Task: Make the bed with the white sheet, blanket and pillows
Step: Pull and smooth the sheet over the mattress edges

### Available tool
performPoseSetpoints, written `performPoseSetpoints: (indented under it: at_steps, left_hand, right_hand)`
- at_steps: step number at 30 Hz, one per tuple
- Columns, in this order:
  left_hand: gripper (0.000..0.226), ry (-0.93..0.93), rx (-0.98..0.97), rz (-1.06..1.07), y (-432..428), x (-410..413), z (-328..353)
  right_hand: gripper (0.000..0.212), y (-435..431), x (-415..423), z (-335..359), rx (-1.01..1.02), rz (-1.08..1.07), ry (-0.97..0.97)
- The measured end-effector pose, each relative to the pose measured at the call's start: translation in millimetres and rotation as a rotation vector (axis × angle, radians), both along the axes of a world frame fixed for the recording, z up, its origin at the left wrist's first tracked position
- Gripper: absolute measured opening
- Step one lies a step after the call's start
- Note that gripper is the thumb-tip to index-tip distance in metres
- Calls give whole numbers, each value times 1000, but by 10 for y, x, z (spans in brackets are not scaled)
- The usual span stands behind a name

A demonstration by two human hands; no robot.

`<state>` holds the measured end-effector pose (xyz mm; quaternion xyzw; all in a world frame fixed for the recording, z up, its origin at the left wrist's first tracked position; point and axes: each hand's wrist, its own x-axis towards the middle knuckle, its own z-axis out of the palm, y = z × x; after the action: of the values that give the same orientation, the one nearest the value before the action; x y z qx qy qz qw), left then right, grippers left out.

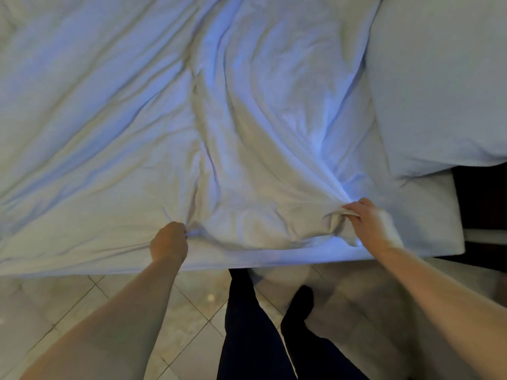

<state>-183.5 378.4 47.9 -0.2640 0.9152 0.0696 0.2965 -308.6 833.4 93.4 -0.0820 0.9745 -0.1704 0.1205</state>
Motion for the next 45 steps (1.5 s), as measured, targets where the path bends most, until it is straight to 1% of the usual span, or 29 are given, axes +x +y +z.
performPoseSetpoints:
  at_steps: [2, 4, 6, 8, 11, 13, 15, 17, 18, 21, 24, 27, 30, 32, 34, 36, 39, 41, 42, 43, 44, 45]
  left_hand:
    - [10, -15, -46, 2, 65, 98, 107]
    - [8, -78, -90, -3, 161, 217, 178]
    - [8, -120, -111, 28, 267, 370, 203]
    - [9, -135, -124, 60, 394, 525, 175]
    - [14, -138, -134, 48, 605, 672, 107]
    - [17, -131, -118, 53, 719, 685, 36]
    - [16, -169, -79, 73, 821, 598, -53]
    - [12, -208, 19, 81, 926, 451, -176]
    - [13, -207, 91, 93, 1002, 361, -242]
    - [37, -154, 262, 152, 1366, 1, -387]
    - [45, -75, 376, 185, 1931, -440, -441]
    - [53, 45, 490, 149, 2648, -893, -412]
    - [72, 173, 634, 107, 3356, -1267, -380]
    - [90, 193, 696, 99, 3759, -1461, -434]
    - [104, 163, 713, 155, 4102, -1615, -533]
    - [111, 93, 680, 217, 4381, -1722, -661]
    - [107, 0, 562, 179, 4572, -1749, -912]
    - [97, -41, 504, 202, 4598, -1729, -983]
    - [85, -40, 491, 247, 4625, -1729, -966]
    - [69, -4, 473, 296, 4671, -1743, -895]
    - [53, 76, 436, 326, 4733, -1778, -791]
    - [44, 184, 382, 330, 4811, -1822, -663]
  right_hand:
    - [18, 431, -56, 216, 34, -34, 14]
    - [18, 855, -74, 347, 69, -54, 27]
    - [19, 1163, -58, 389, 99, -17, 14]
    - [20, 1322, -29, 343, 108, 32, -22]
    - [21, 1387, 6, 173, 124, 37, -72]
    - [22, 1391, 40, 23, 124, 33, -121]
    - [24, 1405, 59, -128, 121, 33, -185]
    - [29, 1427, 73, -258, 137, 21, -266]
    - [32, 1440, 78, -309, 147, 17, -307]
    - [41, 1491, 46, -383, 146, 4, -396]
    - [38, 1605, -41, -435, 89, -57, -385]
    - [35, 1818, -159, -537, 41, -209, -352]
    - [40, 2090, -281, -737, -23, -385, -416]
    - [49, 2262, -358, -925, -46, -479, -494]
    - [58, 2397, -414, -1098, -44, -499, -590]
    - [64, 2489, -451, -1224, -47, -488, -682]
    - [59, 2589, -499, -1355, -79, -427, -790]
    - [42, 2597, -545, -1332, -145, -356, -850]
    - [29, 2588, -552, -1268, -186, -328, -860]
    - [23, 2573, -547, -1182, -234, -297, -847]
    - [26, 2556, -528, -1086, -288, -269, -817]
    - [27, 2538, -505, -983, -346, -238, -773]
